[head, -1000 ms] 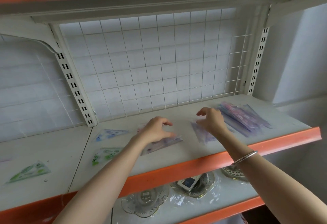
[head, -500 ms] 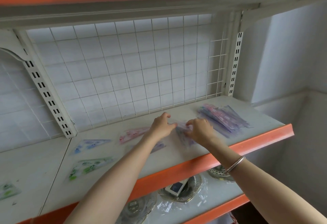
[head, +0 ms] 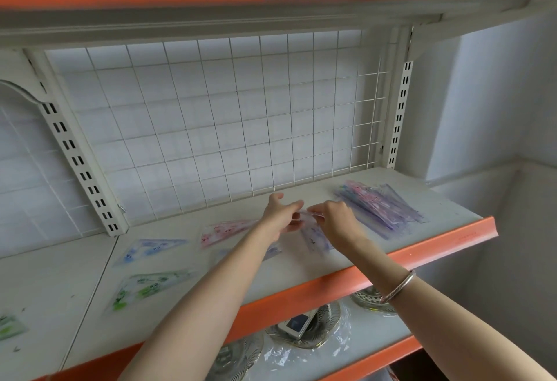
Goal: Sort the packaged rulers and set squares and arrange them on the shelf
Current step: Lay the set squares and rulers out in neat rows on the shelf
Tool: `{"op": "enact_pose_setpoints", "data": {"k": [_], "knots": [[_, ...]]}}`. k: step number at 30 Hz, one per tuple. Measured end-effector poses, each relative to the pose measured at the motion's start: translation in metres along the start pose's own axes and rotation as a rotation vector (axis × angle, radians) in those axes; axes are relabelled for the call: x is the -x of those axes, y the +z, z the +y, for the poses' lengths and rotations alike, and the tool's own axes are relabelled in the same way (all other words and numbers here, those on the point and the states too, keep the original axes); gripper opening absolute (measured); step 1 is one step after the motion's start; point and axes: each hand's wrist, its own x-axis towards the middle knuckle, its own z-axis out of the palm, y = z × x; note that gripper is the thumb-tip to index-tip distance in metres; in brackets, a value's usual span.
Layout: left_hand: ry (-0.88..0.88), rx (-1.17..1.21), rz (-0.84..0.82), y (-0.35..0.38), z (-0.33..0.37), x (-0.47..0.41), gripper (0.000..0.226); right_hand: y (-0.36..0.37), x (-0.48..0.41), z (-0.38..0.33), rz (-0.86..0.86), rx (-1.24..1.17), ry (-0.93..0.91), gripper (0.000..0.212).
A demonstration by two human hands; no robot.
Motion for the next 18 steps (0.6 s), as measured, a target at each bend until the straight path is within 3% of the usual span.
{"op": "enact_pose_setpoints", "data": {"k": [4, 9, 16, 18], "knots": [[-0.034, 0.157, 0.046, 0.0, -0.001, 0.002, 0.047, 0.002, 0.004, -0.001, 0.002, 0.003, -0.072, 0.023], [-0.05, 0.145, 0.085, -0.006, -0.005, 0.002, 0.035, 0.002, 0.008, -0.001, -0.053, -0.076, -0.102, 0.033], [-0.043, 0.033, 0.086, -0.016, -0.001, 0.005, 0.044, -0.003, 0.006, -0.002, -0.065, -0.259, 0.053, 0.071], [-0.034, 0.013, 0.072, -0.018, 0.001, 0.008, 0.046, -0.001, 0.002, -0.003, -0.067, -0.23, 0.154, 0.07]]}}
